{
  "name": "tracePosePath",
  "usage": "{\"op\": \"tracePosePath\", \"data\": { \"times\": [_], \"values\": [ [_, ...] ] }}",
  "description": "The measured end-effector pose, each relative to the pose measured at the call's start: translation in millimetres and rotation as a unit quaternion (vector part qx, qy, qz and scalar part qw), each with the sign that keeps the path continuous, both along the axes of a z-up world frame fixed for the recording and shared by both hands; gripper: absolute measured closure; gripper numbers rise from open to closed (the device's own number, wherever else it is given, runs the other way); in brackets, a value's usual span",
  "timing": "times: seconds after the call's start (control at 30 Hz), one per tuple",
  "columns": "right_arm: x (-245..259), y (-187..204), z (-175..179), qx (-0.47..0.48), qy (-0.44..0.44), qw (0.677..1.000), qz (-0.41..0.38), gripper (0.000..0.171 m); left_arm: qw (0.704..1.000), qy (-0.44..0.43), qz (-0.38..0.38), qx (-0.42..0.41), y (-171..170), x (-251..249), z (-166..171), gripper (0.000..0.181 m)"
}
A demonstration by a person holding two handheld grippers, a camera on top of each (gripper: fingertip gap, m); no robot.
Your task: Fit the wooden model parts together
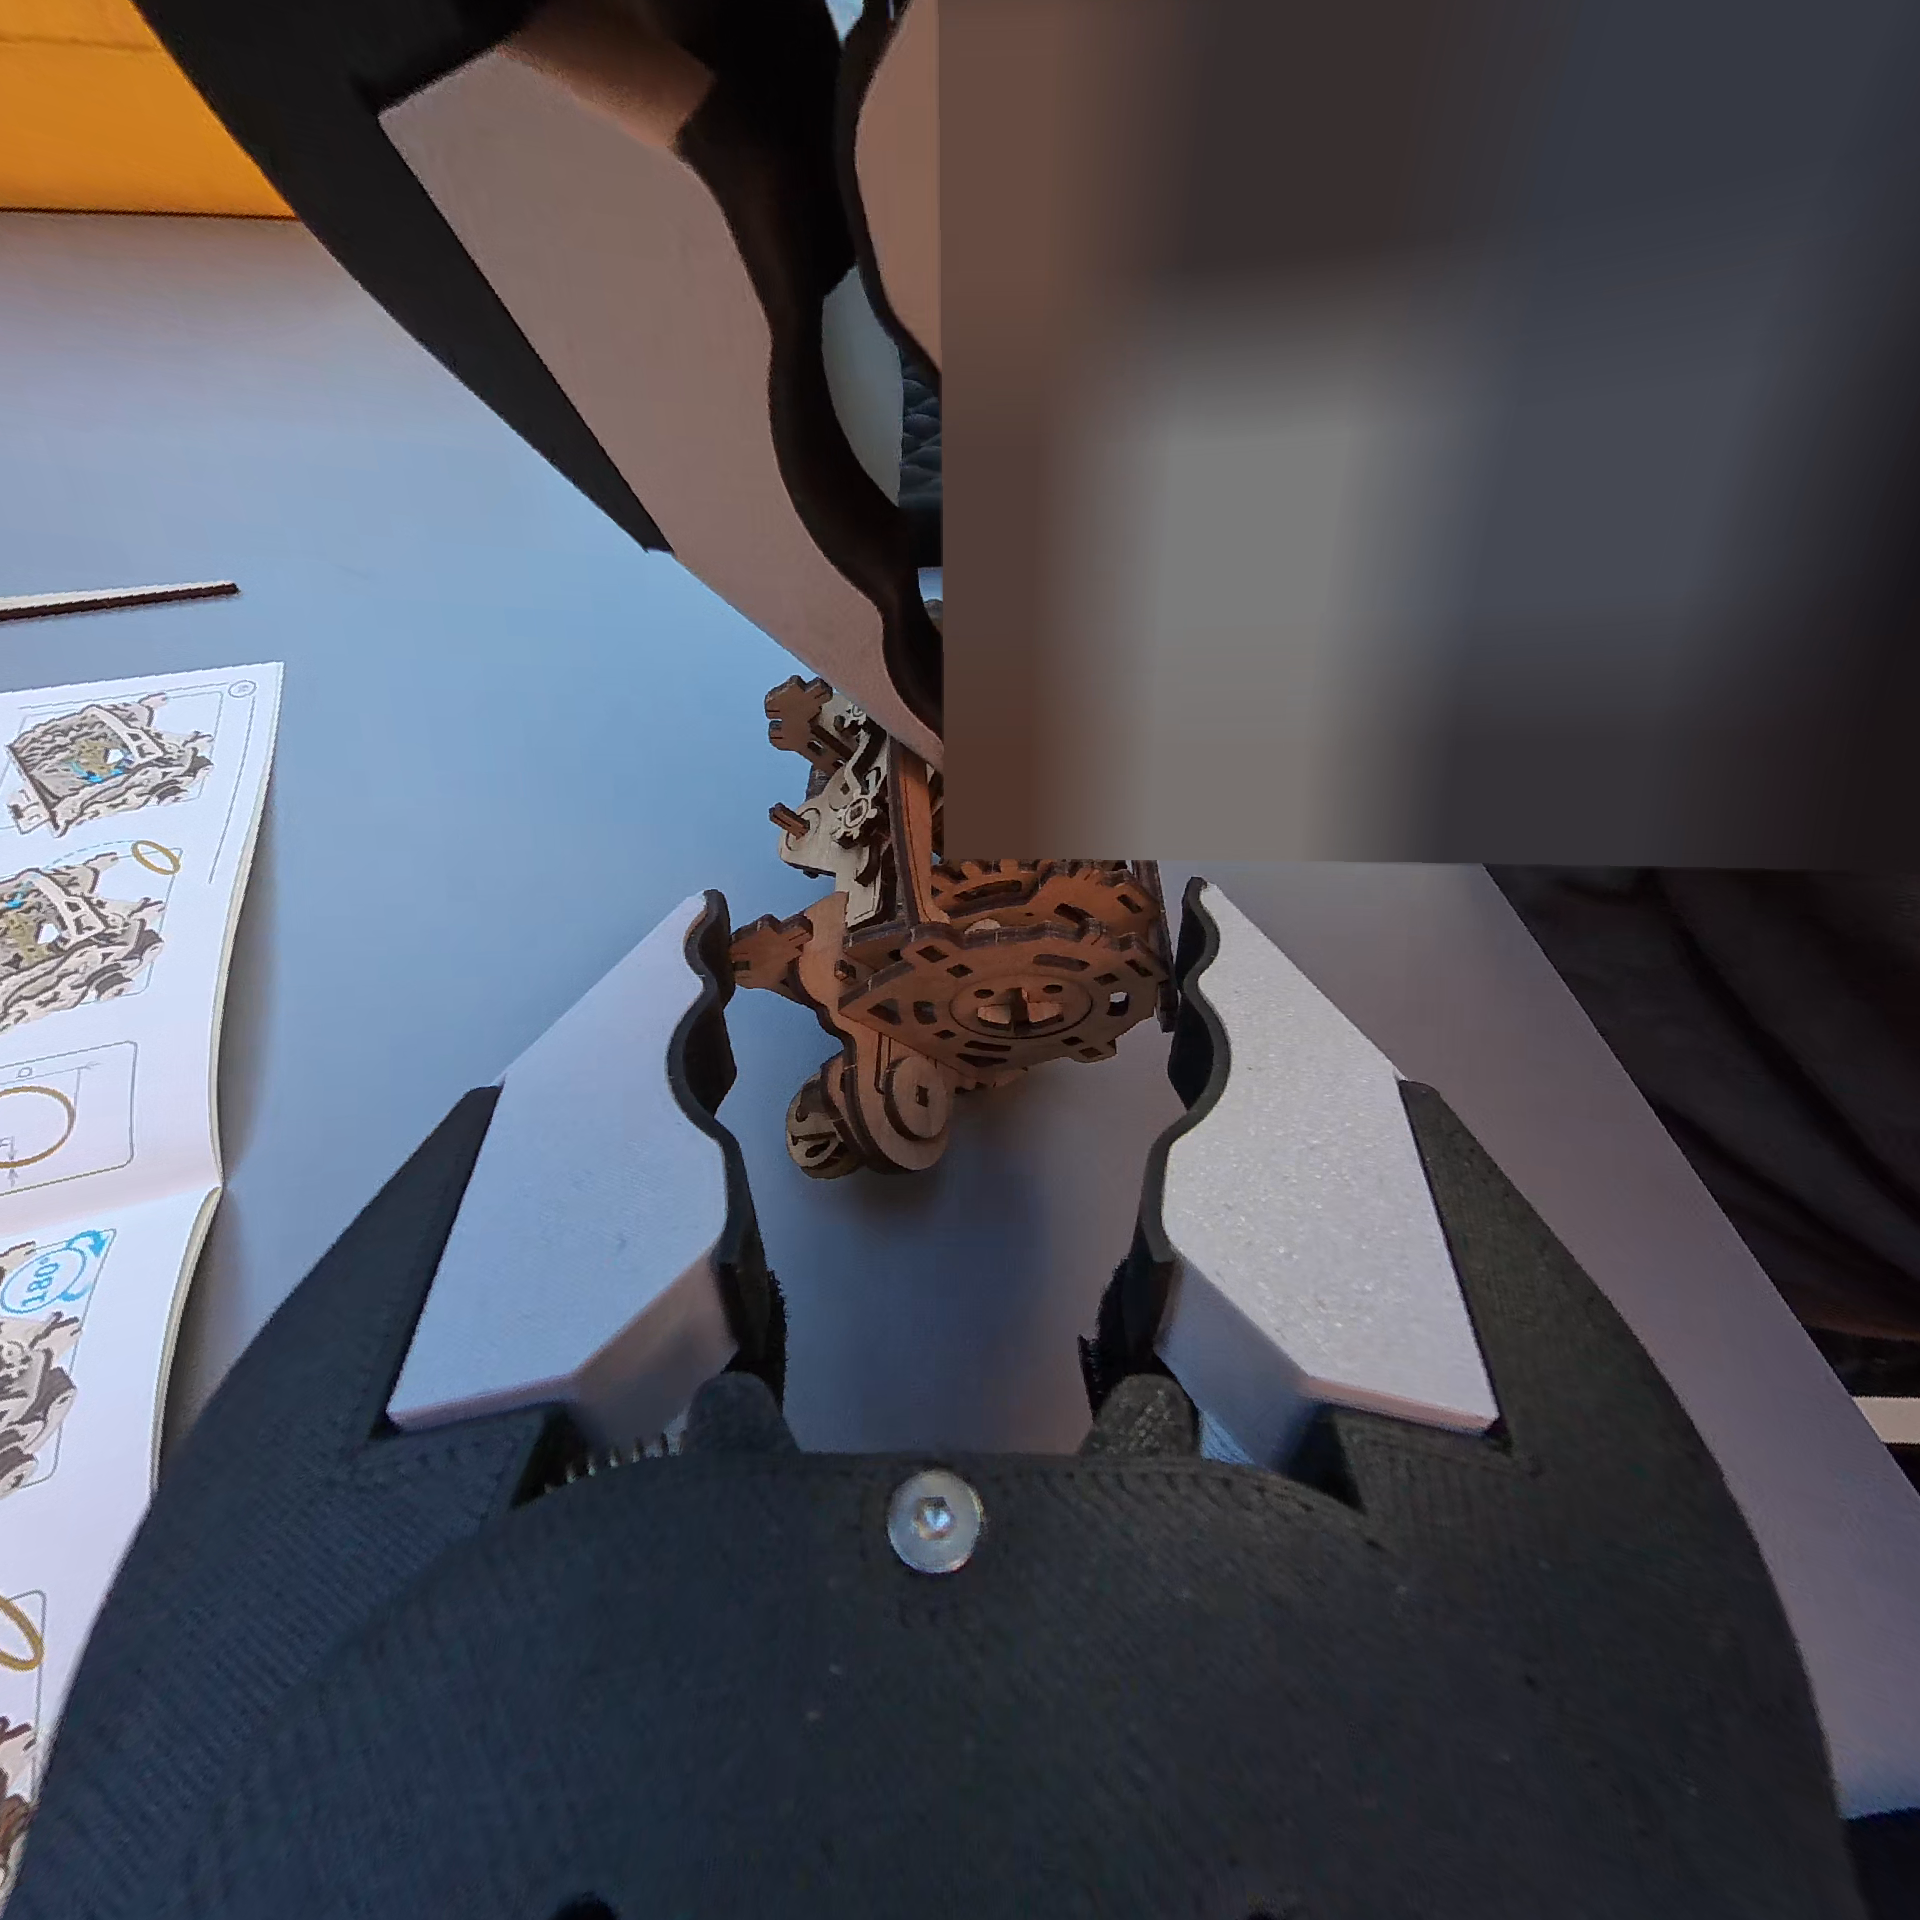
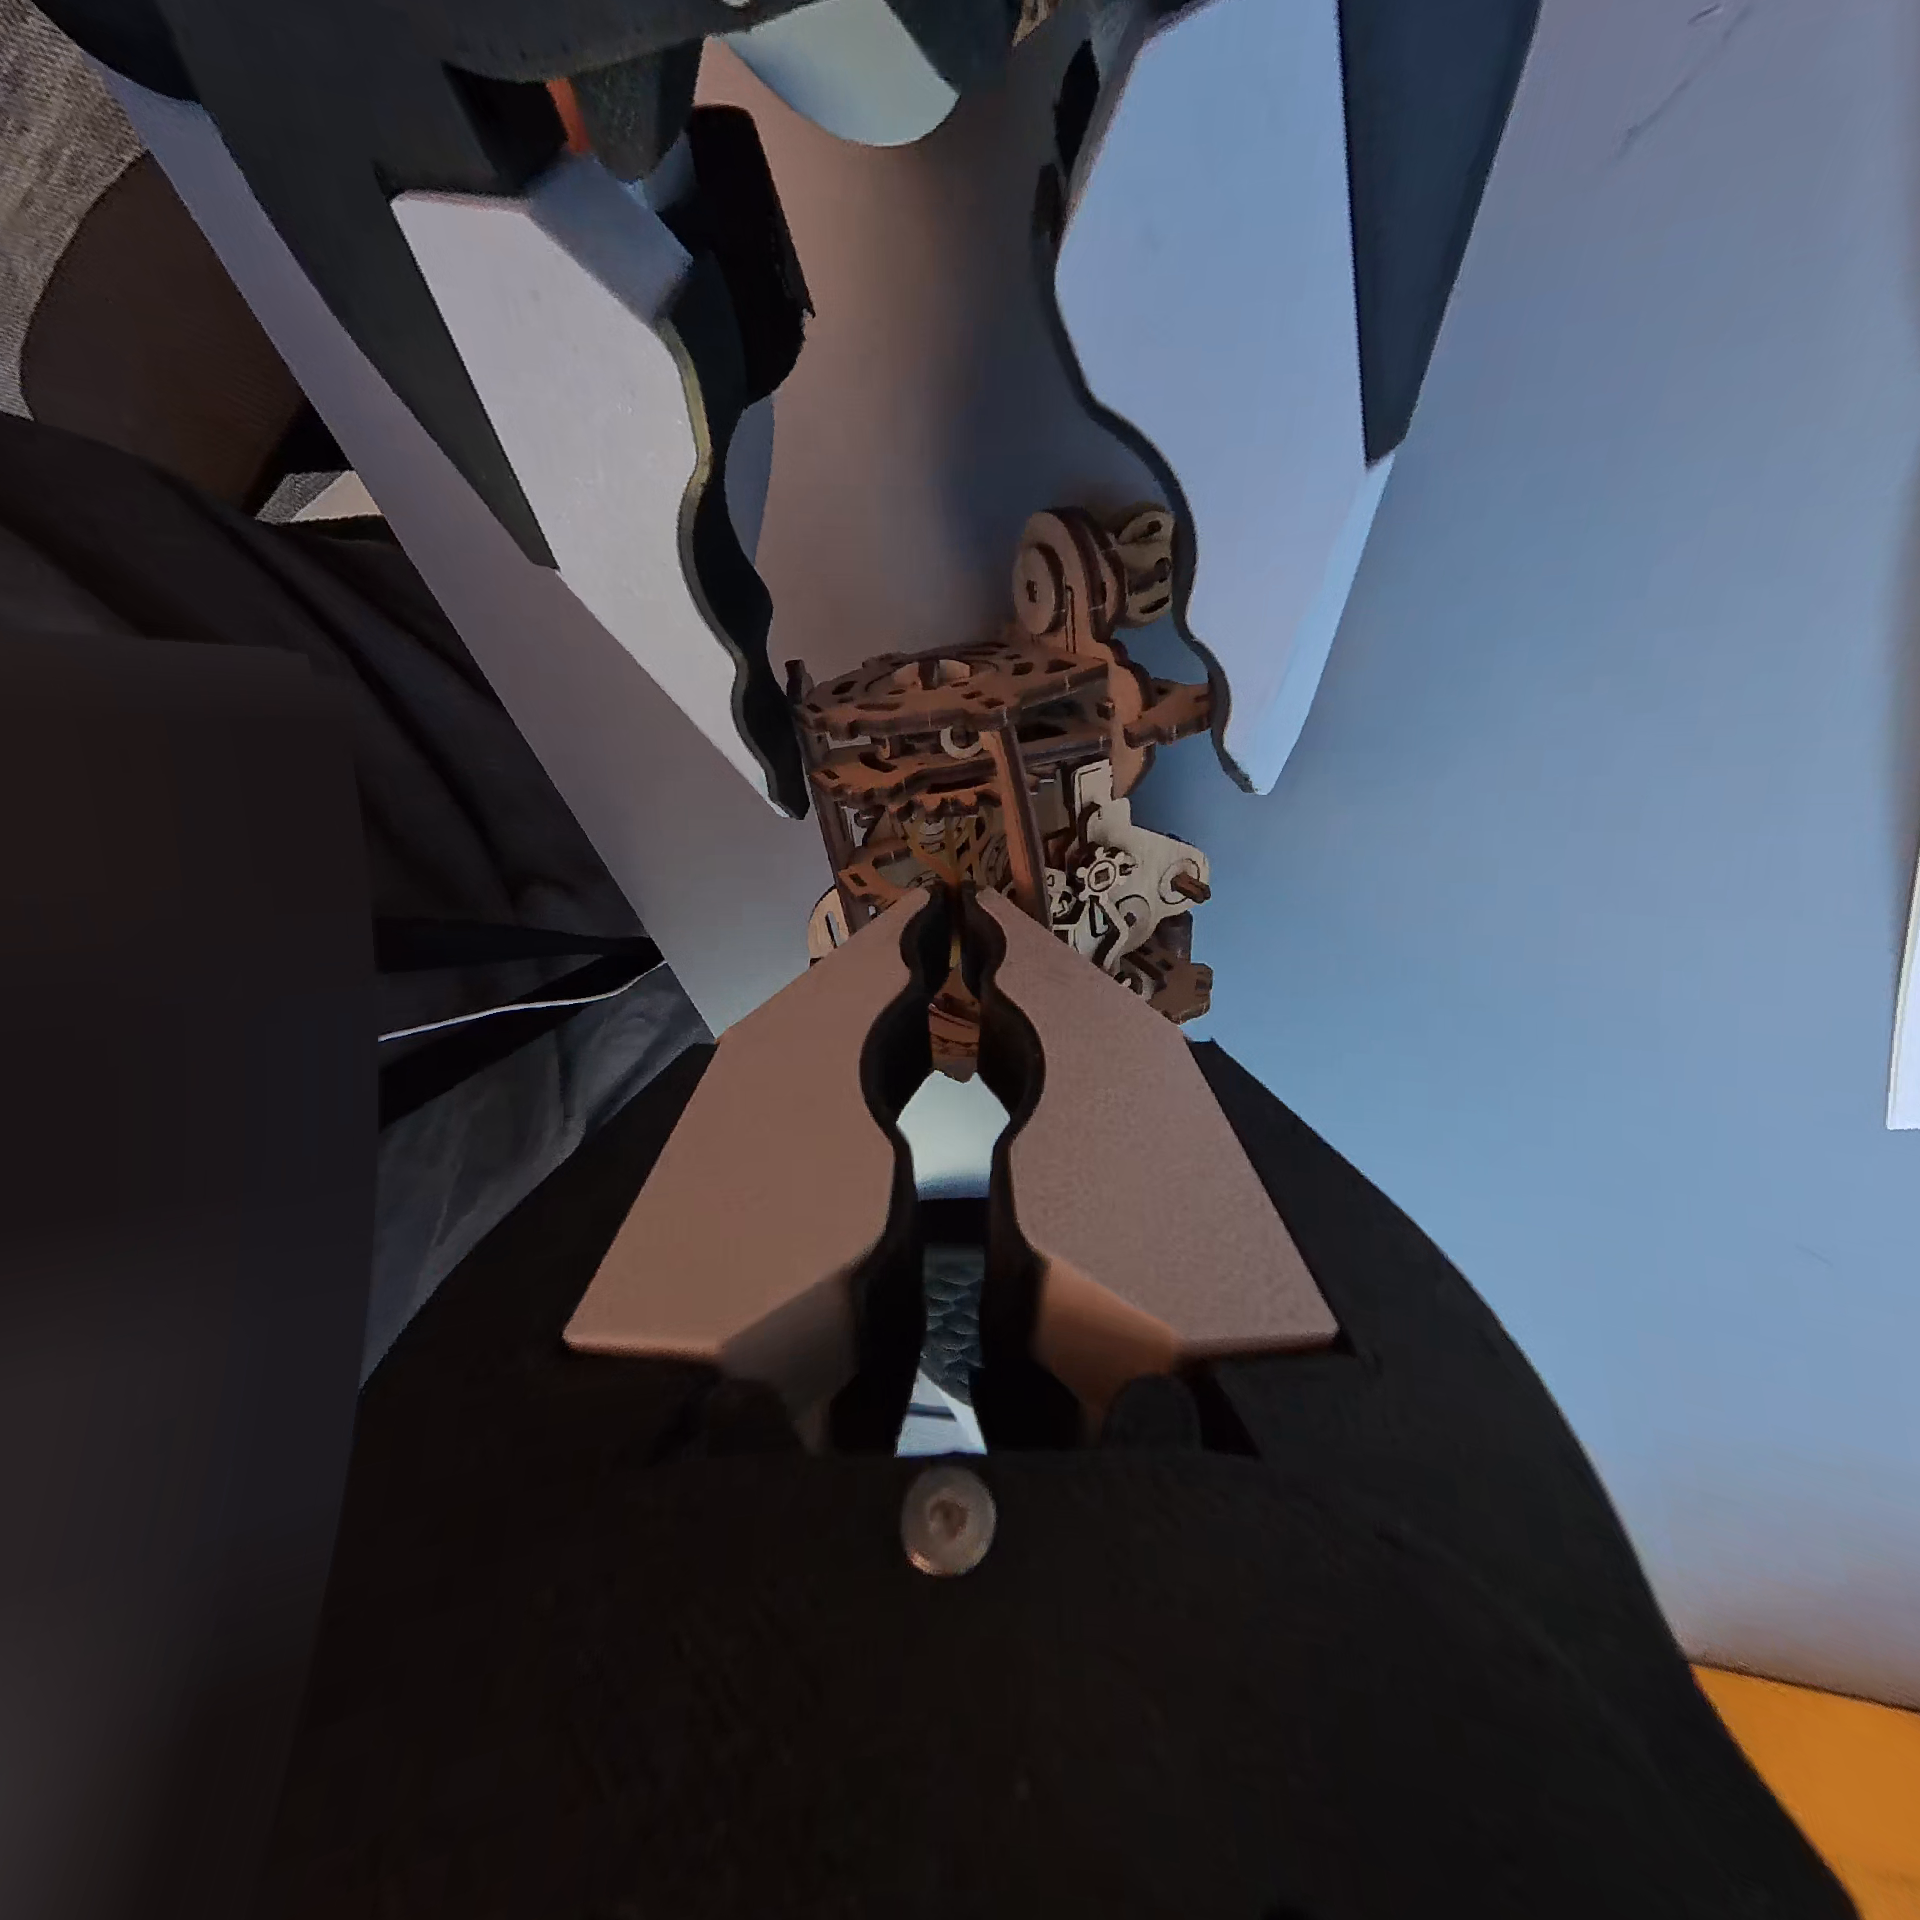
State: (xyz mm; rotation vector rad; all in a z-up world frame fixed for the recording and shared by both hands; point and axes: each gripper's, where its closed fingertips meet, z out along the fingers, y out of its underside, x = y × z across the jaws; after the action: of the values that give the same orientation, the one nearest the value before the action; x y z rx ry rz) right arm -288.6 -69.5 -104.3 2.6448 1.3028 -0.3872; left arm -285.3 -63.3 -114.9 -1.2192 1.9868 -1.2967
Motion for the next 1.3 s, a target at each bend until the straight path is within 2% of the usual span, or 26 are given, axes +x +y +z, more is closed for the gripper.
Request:
{"op": "tracePosePath", "data": {
  "times": [0.27,0.53,0.93,1.17,1.3],
  "values": [
    [1.6,-1.2,-0.1,-0.016,-0.009,1.000,-0.004,0.171,1.000,-0.003,-0.001,-0.005,-0.2,0.0,0.2,0.097],
    [-0.2,-0.5,1.0,-0.024,0.055,0.995,-0.077,0.171,1.000,-0.006,-0.002,-0.016,0.1,0.3,0.3,0.097],
    [2.7,-20.0,-6.9,-0.052,0.048,0.997,-0.031,0.171,1.000,-0.010,-0.008,-0.009,-2.9,-0.2,0.4,0.097],
    [-0.1,-11.9,-2.4,0.002,0.072,0.997,-0.034,0.171,1.000,-0.010,-0.008,-0.011,-0.9,-1.1,0.4,0.097],
    [0.2,-9.7,5.9,0.030,0.123,0.989,-0.076,0.171,1.000,-0.016,-0.012,-0.005,-1.8,-1.3,0.6,0.097]
  ]
}}
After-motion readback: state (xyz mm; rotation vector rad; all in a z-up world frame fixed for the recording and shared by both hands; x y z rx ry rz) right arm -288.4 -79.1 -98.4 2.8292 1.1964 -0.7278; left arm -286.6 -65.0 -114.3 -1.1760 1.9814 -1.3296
